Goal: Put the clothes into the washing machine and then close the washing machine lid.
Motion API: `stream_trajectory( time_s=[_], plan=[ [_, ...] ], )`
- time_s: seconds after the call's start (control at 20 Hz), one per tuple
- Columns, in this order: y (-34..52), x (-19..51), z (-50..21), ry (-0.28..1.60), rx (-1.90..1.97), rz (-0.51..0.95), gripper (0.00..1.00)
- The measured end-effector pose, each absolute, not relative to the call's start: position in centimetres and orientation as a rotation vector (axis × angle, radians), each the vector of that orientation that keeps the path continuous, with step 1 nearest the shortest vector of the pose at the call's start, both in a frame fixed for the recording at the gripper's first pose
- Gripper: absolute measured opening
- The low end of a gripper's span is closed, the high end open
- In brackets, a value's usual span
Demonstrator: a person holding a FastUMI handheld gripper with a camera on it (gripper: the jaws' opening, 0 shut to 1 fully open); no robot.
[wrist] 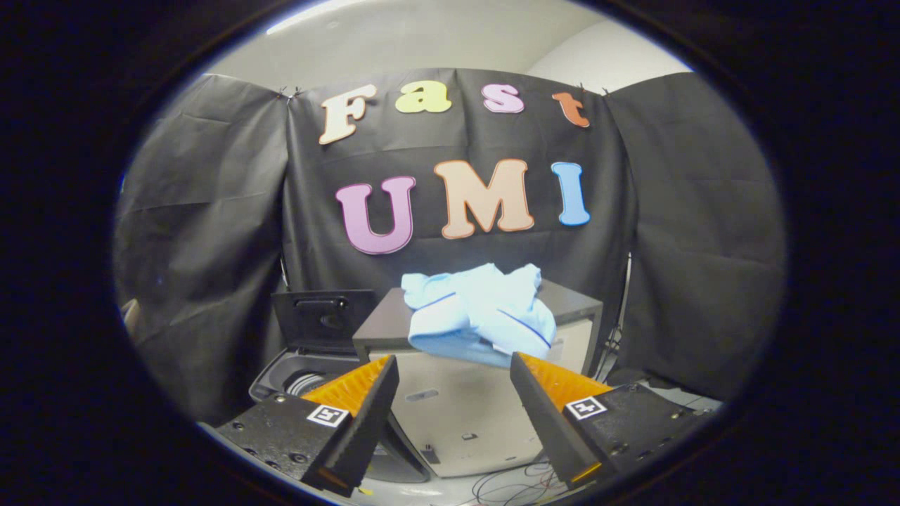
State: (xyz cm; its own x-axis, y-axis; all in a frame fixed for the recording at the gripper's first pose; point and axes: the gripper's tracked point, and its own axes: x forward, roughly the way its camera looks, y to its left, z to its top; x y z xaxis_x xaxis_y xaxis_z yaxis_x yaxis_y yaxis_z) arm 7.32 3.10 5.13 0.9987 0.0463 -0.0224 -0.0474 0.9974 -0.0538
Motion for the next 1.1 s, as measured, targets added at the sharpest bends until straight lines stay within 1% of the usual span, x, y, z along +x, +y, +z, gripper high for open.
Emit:
stream_trajectory(
  time_s=[0.3,0.5,0.85,1.0,1.1],
  plan=[
    [4.1,13.5,9.3,-0.016,-0.064,0.075,0.96],
    [4.0,18.3,10.3,0.008,-0.073,0.073,0.97],
    [5.4,27.2,8.1,0.178,-0.102,0.064,0.97],
    [3.7,29.9,6.6,0.262,-0.165,-0.002,1.0],
    [2.8,31.5,5.4,0.317,-0.158,-0.032,1.0]
  ],
)
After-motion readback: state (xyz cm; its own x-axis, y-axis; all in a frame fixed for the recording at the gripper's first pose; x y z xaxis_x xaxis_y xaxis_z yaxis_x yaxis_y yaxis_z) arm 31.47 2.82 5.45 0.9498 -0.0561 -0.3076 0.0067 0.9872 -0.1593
